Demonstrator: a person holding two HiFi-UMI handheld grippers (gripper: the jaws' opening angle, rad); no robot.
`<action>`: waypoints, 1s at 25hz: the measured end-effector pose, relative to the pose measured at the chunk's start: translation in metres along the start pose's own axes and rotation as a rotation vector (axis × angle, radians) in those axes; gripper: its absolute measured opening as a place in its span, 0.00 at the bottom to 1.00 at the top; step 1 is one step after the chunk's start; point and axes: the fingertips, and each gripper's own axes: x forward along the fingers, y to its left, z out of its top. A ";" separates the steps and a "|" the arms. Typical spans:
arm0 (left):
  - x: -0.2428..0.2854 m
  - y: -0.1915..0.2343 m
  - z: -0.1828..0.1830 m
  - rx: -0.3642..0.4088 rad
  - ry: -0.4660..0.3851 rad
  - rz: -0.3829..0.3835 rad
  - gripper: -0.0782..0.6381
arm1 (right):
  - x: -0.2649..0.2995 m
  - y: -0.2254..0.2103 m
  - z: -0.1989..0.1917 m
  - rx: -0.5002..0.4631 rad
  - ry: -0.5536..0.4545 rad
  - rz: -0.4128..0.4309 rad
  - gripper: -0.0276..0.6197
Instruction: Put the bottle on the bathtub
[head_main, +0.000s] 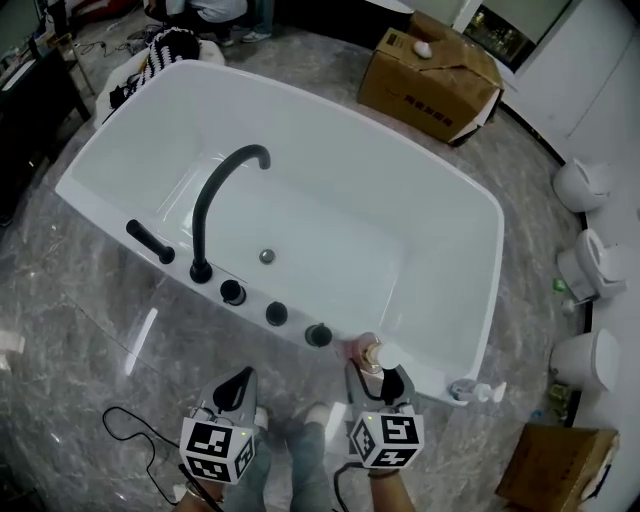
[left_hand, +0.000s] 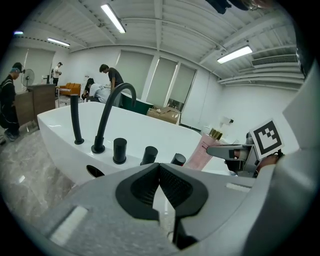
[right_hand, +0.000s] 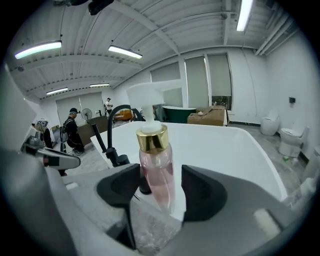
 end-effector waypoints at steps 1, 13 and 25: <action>-0.003 -0.003 0.004 0.004 -0.002 -0.005 0.10 | -0.006 0.001 0.000 0.010 0.001 -0.003 0.45; -0.057 -0.049 0.087 0.074 -0.089 -0.065 0.10 | -0.098 -0.005 0.042 0.125 -0.049 -0.089 0.44; -0.103 -0.098 0.179 0.183 -0.252 -0.128 0.10 | -0.196 -0.034 0.129 0.075 -0.222 -0.244 0.44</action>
